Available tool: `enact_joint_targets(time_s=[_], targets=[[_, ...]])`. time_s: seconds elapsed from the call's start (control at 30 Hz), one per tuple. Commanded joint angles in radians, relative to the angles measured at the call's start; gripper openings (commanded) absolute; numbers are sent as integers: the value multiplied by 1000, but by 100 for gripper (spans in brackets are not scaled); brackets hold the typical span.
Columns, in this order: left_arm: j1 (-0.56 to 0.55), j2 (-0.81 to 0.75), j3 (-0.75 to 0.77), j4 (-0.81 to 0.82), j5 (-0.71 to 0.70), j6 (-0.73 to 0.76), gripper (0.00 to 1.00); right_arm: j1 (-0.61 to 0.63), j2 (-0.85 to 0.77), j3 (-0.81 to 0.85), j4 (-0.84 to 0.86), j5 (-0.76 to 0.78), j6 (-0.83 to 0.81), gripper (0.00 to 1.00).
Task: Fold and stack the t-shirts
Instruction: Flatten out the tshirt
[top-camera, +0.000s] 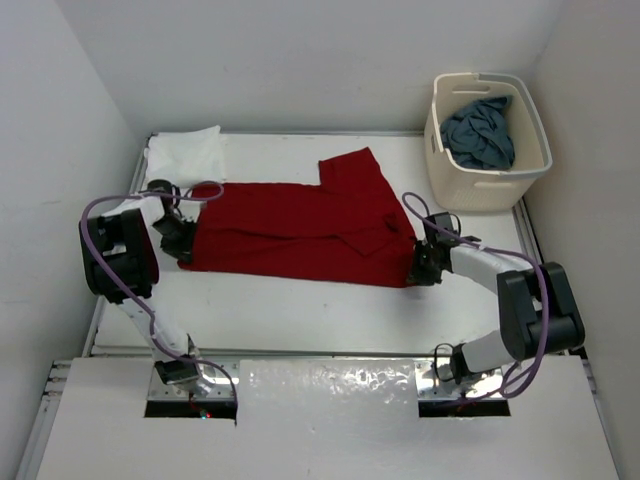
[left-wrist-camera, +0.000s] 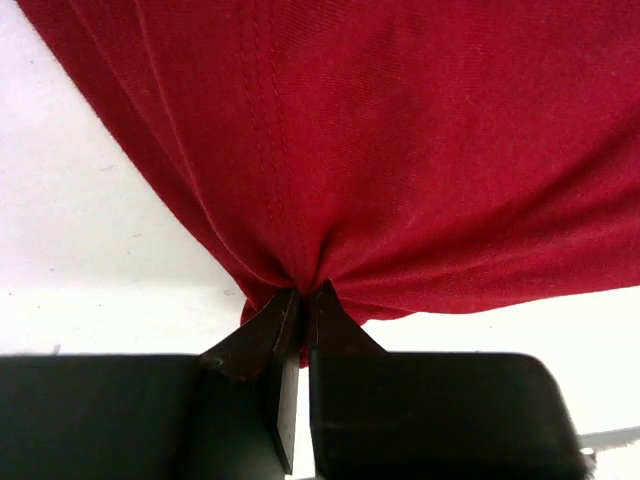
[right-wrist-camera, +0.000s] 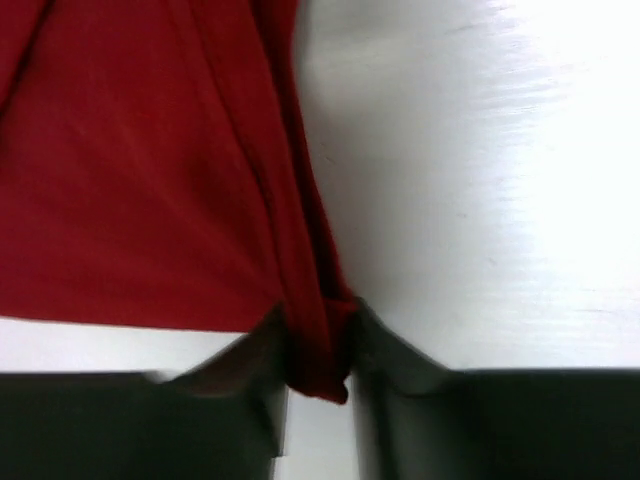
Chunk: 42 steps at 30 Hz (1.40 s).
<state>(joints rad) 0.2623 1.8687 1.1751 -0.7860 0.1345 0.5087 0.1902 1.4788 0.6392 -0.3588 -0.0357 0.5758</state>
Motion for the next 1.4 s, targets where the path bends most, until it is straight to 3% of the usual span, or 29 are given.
enact_joint_targets(time_s=[0.0,0.03,0.07,0.2,0.23,0.27,0.33,0.37,0.4,0.5,0.6,0.63,0.67,0.7,0.73,0.77,0.8,0.83,0.87,0.9,1.0,1.17,1.37], targets=[[-5,-23,-75,54,-48,34,0,-20,-8,-73,103,-49,71,12],[-2,-49,-86,48,-58,60,0,-23,-17,-90,93,-43,75,3],[0,-65,-115,31,-73,74,0,-29,-29,-99,66,-32,73,0],[2,-163,-190,-4,-191,143,0,-35,-142,-162,-20,16,55,0],[2,-169,-204,-31,-196,151,5,-35,-161,-171,-32,10,53,0],[2,-175,-207,-45,-196,154,16,-34,-179,-179,-57,8,39,1],[2,-186,-197,-82,-185,162,83,-35,-221,-171,-107,28,1,31],[3,-195,-186,-90,-182,157,93,-34,-235,-133,-127,34,-22,63],[8,-200,-136,-116,-173,154,99,-35,-239,-104,-168,34,-69,72],[26,-226,-11,-159,-109,120,99,-35,-230,50,-248,123,-141,88],[57,-287,148,-142,22,64,92,-35,-215,216,-316,167,-229,89],[57,-301,179,-113,57,53,88,-35,-203,250,-322,172,-260,85],[55,-313,185,-105,144,42,79,-34,-196,284,-318,163,-272,79],[52,-309,189,-99,171,33,45,-34,-190,331,-306,146,-280,70],[45,-296,190,-107,178,24,29,-34,-183,349,-267,120,-287,61],[23,-275,190,-119,162,13,17,-35,-167,359,-234,65,-284,42],[12,-222,190,-139,151,13,15,-34,-158,364,-200,42,-280,36],[3,-194,190,-175,131,10,19,-35,-132,363,-130,10,-254,36],[-9,-143,190,-180,119,-7,27,-34,-112,363,-97,-27,-240,42],[-9,-125,192,-164,108,-19,41,-32,-86,369,-74,-41,-229,50],[-9,-79,221,-87,118,-74,55,-26,38,433,-31,-79,-202,59],[-47,38,307,-51,146,-121,57,20,178,501,-5,-79,-166,60],[-90,129,305,1,-22,-148,54,25,256,510,15,-46,-151,60]])
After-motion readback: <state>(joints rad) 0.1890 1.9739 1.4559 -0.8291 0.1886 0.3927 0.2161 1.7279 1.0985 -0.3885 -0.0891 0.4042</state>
